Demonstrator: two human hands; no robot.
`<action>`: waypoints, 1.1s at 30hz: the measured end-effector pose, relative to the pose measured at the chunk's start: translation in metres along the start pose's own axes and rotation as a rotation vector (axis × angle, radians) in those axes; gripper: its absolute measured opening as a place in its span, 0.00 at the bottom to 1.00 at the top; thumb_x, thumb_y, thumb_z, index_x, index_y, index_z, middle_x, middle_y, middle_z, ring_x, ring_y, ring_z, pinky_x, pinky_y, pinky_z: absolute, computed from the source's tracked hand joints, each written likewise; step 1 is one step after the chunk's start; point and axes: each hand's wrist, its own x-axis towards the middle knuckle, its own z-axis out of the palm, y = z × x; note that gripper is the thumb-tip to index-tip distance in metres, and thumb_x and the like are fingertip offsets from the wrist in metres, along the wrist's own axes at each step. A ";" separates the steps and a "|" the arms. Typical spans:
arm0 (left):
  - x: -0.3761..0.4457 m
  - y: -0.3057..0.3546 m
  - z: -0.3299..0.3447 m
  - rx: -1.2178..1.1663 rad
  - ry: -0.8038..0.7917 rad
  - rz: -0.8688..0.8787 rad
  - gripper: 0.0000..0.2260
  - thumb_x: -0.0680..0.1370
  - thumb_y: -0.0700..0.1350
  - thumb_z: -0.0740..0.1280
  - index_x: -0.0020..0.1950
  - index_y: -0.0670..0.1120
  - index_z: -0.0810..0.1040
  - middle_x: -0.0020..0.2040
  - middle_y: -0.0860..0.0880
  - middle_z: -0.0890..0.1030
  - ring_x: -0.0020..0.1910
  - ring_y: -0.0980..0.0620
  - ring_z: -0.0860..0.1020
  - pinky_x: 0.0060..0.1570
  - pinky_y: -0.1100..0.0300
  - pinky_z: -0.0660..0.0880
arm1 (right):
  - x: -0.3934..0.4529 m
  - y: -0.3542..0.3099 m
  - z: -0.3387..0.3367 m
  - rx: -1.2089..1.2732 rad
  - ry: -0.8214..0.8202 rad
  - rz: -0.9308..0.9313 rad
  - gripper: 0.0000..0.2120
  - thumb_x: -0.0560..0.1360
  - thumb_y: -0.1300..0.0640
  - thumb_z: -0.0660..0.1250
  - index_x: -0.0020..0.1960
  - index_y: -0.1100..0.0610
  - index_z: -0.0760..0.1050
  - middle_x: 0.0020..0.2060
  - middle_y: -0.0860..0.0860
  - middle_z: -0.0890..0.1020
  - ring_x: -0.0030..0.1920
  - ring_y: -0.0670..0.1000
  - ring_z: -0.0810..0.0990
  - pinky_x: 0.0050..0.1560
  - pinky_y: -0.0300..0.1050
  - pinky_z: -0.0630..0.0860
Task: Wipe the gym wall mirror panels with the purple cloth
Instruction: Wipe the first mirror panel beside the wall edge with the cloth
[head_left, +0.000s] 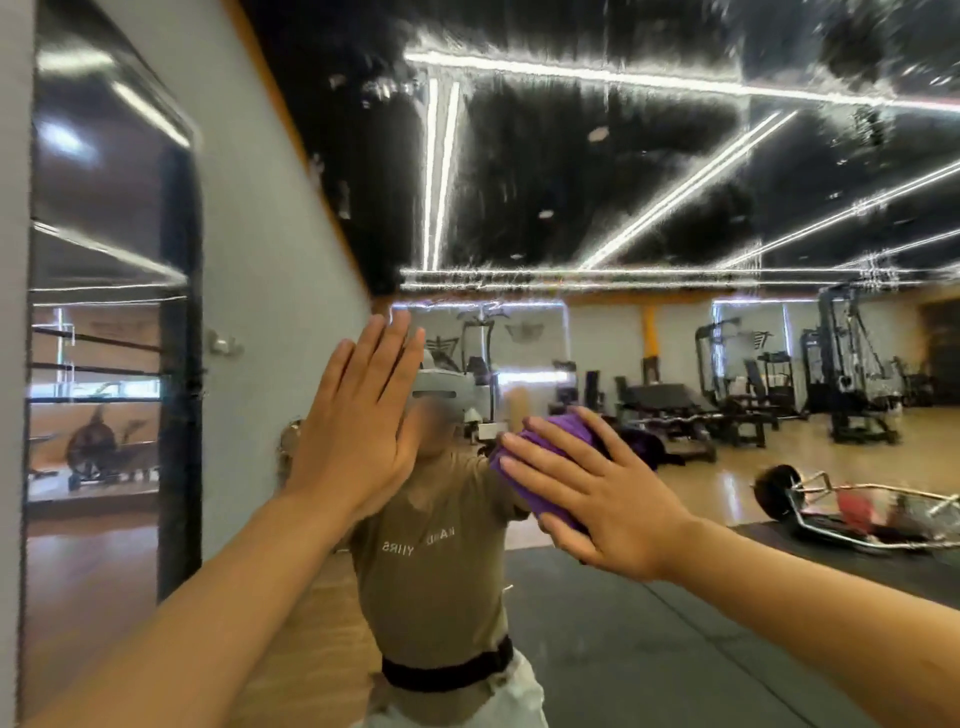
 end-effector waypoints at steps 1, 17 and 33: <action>0.000 -0.001 0.000 -0.005 -0.004 0.007 0.29 0.84 0.55 0.49 0.83 0.45 0.52 0.83 0.45 0.52 0.81 0.47 0.48 0.78 0.57 0.37 | -0.003 0.000 0.000 -0.014 -0.021 -0.032 0.29 0.84 0.44 0.50 0.83 0.50 0.53 0.82 0.48 0.55 0.82 0.53 0.51 0.80 0.62 0.46; -0.006 -0.013 0.007 0.021 0.032 0.071 0.28 0.85 0.55 0.47 0.83 0.44 0.52 0.83 0.45 0.54 0.82 0.47 0.50 0.78 0.51 0.45 | 0.123 0.109 -0.032 0.148 0.125 0.651 0.31 0.82 0.42 0.44 0.83 0.50 0.46 0.82 0.47 0.48 0.81 0.49 0.43 0.77 0.49 0.34; -0.008 -0.015 0.004 -0.051 0.021 0.080 0.29 0.84 0.54 0.51 0.83 0.44 0.53 0.83 0.46 0.53 0.82 0.50 0.48 0.79 0.55 0.42 | 0.037 0.075 -0.018 -0.050 -0.112 -0.203 0.29 0.84 0.43 0.48 0.82 0.50 0.52 0.81 0.48 0.55 0.82 0.51 0.48 0.80 0.56 0.39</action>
